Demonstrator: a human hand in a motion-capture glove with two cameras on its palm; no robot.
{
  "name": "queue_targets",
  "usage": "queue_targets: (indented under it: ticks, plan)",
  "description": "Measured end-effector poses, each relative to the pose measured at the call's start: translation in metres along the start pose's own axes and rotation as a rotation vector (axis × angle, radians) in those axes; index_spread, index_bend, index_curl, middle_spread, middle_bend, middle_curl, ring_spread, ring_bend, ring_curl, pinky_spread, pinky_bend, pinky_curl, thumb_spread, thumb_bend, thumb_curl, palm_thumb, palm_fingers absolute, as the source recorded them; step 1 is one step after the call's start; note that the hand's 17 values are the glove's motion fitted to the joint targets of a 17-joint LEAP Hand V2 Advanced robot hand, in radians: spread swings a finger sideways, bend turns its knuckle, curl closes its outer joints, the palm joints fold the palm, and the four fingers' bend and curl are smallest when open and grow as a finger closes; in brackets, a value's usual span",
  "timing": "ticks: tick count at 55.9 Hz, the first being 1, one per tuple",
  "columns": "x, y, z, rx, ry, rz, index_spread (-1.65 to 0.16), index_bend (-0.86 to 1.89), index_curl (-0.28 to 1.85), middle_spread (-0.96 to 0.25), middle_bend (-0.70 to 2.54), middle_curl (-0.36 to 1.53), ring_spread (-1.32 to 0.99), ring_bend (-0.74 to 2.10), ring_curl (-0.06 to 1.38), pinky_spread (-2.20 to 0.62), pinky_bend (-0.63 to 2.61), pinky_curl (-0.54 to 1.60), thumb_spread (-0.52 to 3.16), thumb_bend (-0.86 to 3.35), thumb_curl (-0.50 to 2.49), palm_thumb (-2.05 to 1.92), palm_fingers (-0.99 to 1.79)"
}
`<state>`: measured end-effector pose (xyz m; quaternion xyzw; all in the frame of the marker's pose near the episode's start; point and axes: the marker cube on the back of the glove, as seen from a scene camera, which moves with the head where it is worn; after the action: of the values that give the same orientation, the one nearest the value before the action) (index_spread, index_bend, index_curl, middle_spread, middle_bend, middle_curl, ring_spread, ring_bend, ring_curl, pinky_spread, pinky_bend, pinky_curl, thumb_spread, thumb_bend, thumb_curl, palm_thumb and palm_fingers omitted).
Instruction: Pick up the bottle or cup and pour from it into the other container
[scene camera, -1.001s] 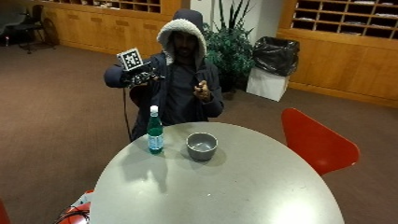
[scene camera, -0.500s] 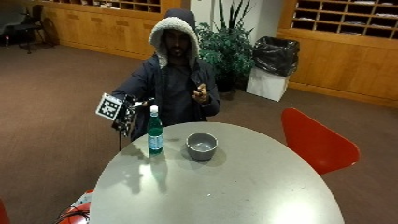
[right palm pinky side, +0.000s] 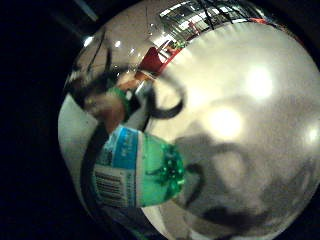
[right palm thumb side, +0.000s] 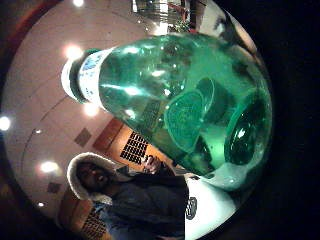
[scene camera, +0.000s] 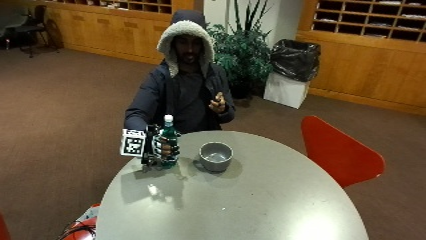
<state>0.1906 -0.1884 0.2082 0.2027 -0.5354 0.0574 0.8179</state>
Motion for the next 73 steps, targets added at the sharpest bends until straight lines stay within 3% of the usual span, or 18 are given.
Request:
queue_targets:
  ticks: [3, 9, 17, 22, 28, 32, 36, 42, 53, 73]
  plan:
    - [-0.001, -0.002, 0.003, -0.002, -0.013, 0.047, -0.32, 0.15, 0.24, -0.14, 0.39, 0.38, -0.06, 0.64, 0.35, 0.23, 0.45, 0.29, 0.74, 0.04, 0.46, 0.87, 1.04]
    - [0.002, -0.001, 0.007, 0.061, -0.019, -0.075, -0.31, 0.13, 0.27, -0.18, 0.37, 0.4, -0.12, 0.66, 0.39, 0.13, 0.45, 0.32, 0.61, 0.01, 0.51, 0.93, 1.11]
    - [-0.013, 0.0, 0.004, 0.048, -0.015, -0.029, -0.3, 0.11, 0.28, -0.2, 0.37, 0.43, -0.16, 0.67, 0.41, 0.06, 0.44, 0.33, 0.5, -0.02, 0.56, 0.96, 1.14]
    - [-0.033, -0.015, 0.0, 0.093, 0.039, -0.094, -0.29, 0.12, 0.28, -0.2, 0.37, 0.44, -0.17, 0.67, 0.42, 0.03, 0.45, 0.34, 0.46, -0.03, 0.59, 0.97, 1.15]
    - [-0.062, -0.027, -0.01, 0.025, 0.069, -0.134, -0.29, 0.12, 0.29, -0.2, 0.37, 0.46, -0.17, 0.67, 0.43, 0.0, 0.45, 0.35, 0.42, -0.04, 0.61, 0.96, 1.16]
    - [-0.077, -0.043, -0.009, 0.161, 0.059, -0.089, -0.28, 0.12, 0.29, -0.2, 0.38, 0.47, -0.17, 0.67, 0.43, -0.01, 0.46, 0.35, 0.41, -0.04, 0.62, 0.96, 1.16]
    - [-0.088, -0.035, -0.012, 0.066, 0.063, -0.014, -0.28, 0.12, 0.3, -0.2, 0.37, 0.47, -0.18, 0.67, 0.43, -0.02, 0.45, 0.36, 0.39, -0.04, 0.63, 0.97, 1.16]
    - [-0.097, -0.033, -0.011, 0.033, 0.101, -0.048, -0.28, 0.12, 0.31, -0.2, 0.37, 0.48, -0.18, 0.67, 0.43, -0.03, 0.46, 0.36, 0.38, -0.04, 0.65, 0.96, 1.17]
    - [-0.119, -0.04, 0.009, -0.043, 0.522, -0.218, -0.28, 0.12, 0.31, -0.2, 0.37, 0.49, -0.18, 0.66, 0.44, -0.04, 0.46, 0.37, 0.36, -0.04, 0.66, 0.96, 1.17]
    - [-0.132, -0.07, 0.044, -0.35, 1.203, -0.244, -0.28, 0.12, 0.32, -0.19, 0.37, 0.51, -0.17, 0.66, 0.44, -0.04, 0.46, 0.37, 0.35, -0.04, 0.69, 0.95, 1.17]
